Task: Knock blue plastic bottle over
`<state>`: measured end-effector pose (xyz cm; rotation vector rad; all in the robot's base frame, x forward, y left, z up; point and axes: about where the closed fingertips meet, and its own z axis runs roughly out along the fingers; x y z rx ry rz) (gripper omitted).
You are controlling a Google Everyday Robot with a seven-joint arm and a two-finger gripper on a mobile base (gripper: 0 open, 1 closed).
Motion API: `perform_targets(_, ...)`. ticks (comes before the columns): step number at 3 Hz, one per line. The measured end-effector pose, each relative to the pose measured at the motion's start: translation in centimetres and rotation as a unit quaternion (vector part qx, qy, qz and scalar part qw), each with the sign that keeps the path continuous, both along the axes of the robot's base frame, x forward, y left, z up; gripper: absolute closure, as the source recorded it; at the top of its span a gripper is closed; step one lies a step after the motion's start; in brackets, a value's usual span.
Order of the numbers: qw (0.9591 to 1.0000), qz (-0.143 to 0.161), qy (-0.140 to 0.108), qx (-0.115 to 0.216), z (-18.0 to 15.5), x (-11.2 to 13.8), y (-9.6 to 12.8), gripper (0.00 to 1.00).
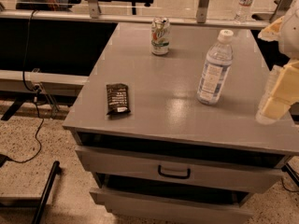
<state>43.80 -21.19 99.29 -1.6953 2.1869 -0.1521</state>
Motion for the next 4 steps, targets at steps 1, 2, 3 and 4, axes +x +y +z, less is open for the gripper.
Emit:
perform_targets(1,1.0,0.0,0.0,0.0,0.0,0.0,0.0,0.0)
perform_targets(2,0.9993,-0.004,0.01,0.035,-0.3,1.0,-0.1,0.0)
perform_targets(3,0.9945,-0.002,0.025,0.101,-1.2,3.4,0.6,0.0)
perform_targets(4,0.9861,0.006,0.029,0.163,-1.9,5.7,2.0,0.0)
